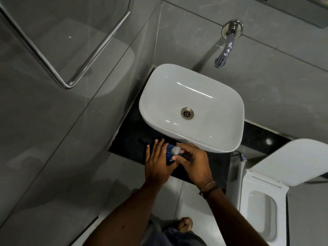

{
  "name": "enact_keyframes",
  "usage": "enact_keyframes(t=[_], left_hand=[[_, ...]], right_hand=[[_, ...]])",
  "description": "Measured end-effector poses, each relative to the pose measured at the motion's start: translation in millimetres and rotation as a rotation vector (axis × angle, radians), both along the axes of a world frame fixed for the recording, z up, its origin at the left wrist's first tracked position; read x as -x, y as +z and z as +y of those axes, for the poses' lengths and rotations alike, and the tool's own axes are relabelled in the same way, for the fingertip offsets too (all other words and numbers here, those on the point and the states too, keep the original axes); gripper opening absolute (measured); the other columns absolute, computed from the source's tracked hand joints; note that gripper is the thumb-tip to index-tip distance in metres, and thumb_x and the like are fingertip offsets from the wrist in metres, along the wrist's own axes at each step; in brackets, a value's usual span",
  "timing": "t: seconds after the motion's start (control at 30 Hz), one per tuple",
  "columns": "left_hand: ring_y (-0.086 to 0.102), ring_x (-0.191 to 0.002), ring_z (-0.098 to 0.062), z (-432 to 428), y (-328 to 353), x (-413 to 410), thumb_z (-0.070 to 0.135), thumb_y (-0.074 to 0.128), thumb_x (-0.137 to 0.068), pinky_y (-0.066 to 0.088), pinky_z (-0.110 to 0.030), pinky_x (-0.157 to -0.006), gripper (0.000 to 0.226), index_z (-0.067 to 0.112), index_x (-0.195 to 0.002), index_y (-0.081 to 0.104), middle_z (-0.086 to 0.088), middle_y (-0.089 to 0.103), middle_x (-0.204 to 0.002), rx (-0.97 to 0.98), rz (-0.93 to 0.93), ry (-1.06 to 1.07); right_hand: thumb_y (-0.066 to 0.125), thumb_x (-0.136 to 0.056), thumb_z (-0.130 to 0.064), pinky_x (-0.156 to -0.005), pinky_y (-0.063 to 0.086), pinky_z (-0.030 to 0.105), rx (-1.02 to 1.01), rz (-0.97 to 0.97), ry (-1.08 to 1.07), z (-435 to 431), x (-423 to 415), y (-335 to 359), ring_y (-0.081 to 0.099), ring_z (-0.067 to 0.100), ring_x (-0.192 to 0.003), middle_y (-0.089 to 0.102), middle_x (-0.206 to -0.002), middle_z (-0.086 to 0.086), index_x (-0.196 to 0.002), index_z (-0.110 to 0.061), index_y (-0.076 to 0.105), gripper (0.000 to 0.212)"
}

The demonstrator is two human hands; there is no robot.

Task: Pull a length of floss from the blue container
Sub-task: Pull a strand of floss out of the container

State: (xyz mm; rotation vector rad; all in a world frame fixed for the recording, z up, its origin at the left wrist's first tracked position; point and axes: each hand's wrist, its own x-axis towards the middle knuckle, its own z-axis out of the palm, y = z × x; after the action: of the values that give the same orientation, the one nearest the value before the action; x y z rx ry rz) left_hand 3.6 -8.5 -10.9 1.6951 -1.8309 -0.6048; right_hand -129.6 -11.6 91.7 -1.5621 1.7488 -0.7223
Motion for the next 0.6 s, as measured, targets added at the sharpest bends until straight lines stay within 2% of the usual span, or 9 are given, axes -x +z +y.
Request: enact_keyframes(t=[0.1, 0.2, 0.27, 0.33, 0.43, 0.5, 0.57, 0.6], left_hand=[[0.044, -0.146, -0.033, -0.2, 0.6, -0.2, 0.055, 0.056, -0.087, 0.031, -0.061, -0.120, 0.072, 0.003, -0.137, 0.060, -0.016, 0.057, -0.149, -0.019, 0.002, -0.006], [0.045, -0.145, -0.033, 0.2, 2.7, -0.3, 0.051, 0.056, -0.086, 0.032, -0.060, -0.120, 0.071, 0.004, -0.138, 0.059, -0.015, 0.057, -0.148, -0.047, 0.008, -0.010], [0.051, -0.140, -0.034, 0.8, 5.3, -0.2, 0.052, 0.057, -0.085, 0.040, -0.056, -0.116, 0.072, 0.004, -0.139, 0.059, -0.015, 0.059, -0.146, -0.079, 0.054, 0.006], [0.056, -0.133, -0.033, 2.4, 9.6, 0.2, 0.063, 0.055, -0.085, 0.049, -0.050, -0.107, 0.080, 0.006, -0.142, 0.055, -0.014, 0.059, -0.145, -0.131, 0.106, 0.020], [0.056, -0.131, -0.030, 4.6, 13.3, 1.5, 0.070, 0.062, -0.082, 0.053, -0.045, -0.101, 0.090, 0.010, -0.147, 0.049, -0.012, 0.057, -0.145, -0.203, 0.171, 0.036], [0.056, -0.130, -0.029, 4.4, 14.0, 3.0, 0.061, 0.077, -0.077, 0.053, -0.043, -0.099, 0.089, 0.012, -0.146, 0.049, -0.010, 0.057, -0.142, -0.237, 0.217, 0.062], [0.059, -0.124, -0.027, 4.6, 14.4, 4.3, 0.055, 0.084, -0.072, 0.053, -0.040, -0.094, 0.087, 0.014, -0.142, 0.053, -0.006, 0.060, -0.136, -0.246, 0.250, 0.088], [0.060, -0.121, -0.025, 4.8, 14.7, 4.6, 0.055, 0.085, -0.071, 0.053, -0.037, -0.092, 0.085, 0.015, -0.140, 0.054, -0.005, 0.060, -0.133, -0.252, 0.261, 0.097]], right_hand=[[0.090, -0.078, -0.016, -0.104, 0.057, 0.030, -0.010, -0.024, 0.002, 0.2, 0.5, -1.4, 0.073, 0.012, -0.111, 0.078, -0.119, 0.000, -0.125, -0.013, 0.078, 0.049], [0.095, -0.072, -0.018, -0.101, 0.059, 0.027, -0.017, -0.080, -0.016, 3.2, 4.1, -6.8, 0.073, 0.013, -0.110, 0.076, -0.120, 0.001, -0.130, -0.014, 0.074, 0.062], [0.097, -0.068, -0.014, -0.098, 0.060, 0.026, -0.036, -0.191, -0.087, 7.7, 8.4, -14.0, 0.074, 0.016, -0.108, 0.075, -0.123, 0.004, -0.133, -0.012, 0.071, 0.069], [0.095, -0.071, -0.009, -0.098, 0.061, 0.030, -0.065, -0.271, -0.169, 12.6, 12.9, -22.5, 0.073, 0.021, -0.110, 0.074, -0.127, 0.008, -0.133, -0.009, 0.070, 0.067], [0.079, -0.090, -0.009, -0.100, 0.061, 0.038, -0.158, -0.359, -0.256, 19.5, 13.8, -32.5, 0.072, 0.027, -0.118, 0.074, -0.128, 0.010, -0.134, -0.014, 0.068, 0.045], [0.060, -0.105, -0.020, -0.090, 0.063, 0.031, -0.261, -0.461, -0.312, 22.0, 11.2, -35.1, 0.073, 0.017, -0.117, 0.074, -0.128, 0.002, -0.128, -0.029, 0.067, 0.026], [0.046, -0.111, -0.031, -0.083, 0.061, 0.025, -0.366, -0.551, -0.376, 20.6, 7.6, -35.0, 0.075, 0.009, -0.108, 0.074, -0.127, -0.004, -0.124, -0.036, 0.067, 0.026], [0.043, -0.111, -0.031, -0.085, 0.060, 0.028, -0.405, -0.575, -0.405, 19.0, 6.6, -36.4, 0.074, 0.011, -0.107, 0.073, -0.129, -0.001, -0.128, -0.034, 0.066, 0.028]])
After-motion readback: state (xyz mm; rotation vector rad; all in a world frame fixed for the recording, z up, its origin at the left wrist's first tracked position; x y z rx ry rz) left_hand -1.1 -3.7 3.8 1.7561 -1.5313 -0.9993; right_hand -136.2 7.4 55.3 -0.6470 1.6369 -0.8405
